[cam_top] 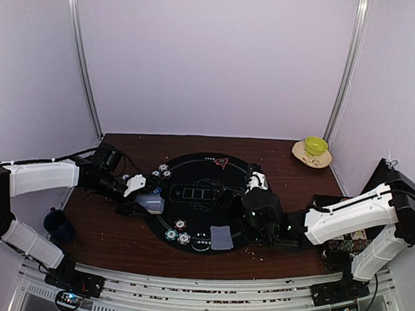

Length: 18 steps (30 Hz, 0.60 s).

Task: Distribute texas hold em gaming equipment
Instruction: Pick up the poker card from the face-down deck piles.

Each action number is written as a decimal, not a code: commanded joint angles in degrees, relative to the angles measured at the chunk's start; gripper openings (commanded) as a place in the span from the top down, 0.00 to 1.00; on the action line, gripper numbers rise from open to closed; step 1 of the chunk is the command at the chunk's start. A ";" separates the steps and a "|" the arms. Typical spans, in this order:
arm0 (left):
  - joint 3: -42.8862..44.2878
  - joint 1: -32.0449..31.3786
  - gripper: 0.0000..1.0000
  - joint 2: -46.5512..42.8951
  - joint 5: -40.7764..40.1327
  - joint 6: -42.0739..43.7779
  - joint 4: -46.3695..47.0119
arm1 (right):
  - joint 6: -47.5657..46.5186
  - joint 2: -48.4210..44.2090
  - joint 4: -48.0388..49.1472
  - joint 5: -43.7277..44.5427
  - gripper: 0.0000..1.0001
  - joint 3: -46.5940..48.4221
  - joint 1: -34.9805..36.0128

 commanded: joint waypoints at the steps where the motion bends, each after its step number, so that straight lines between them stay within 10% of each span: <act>1: 0.06 -0.10 0.53 -1.11 0.41 -0.52 1.63 | -6.34 5.01 3.55 -32.30 0.00 6.47 -6.61; 9: 0.06 -0.08 0.53 -1.39 0.36 -0.65 1.56 | -7.86 20.62 3.30 -59.88 0.08 22.19 -11.68; 18: -0.03 -0.12 0.53 -1.39 0.51 -0.53 1.65 | -8.03 30.33 3.99 -68.14 0.11 31.43 -11.92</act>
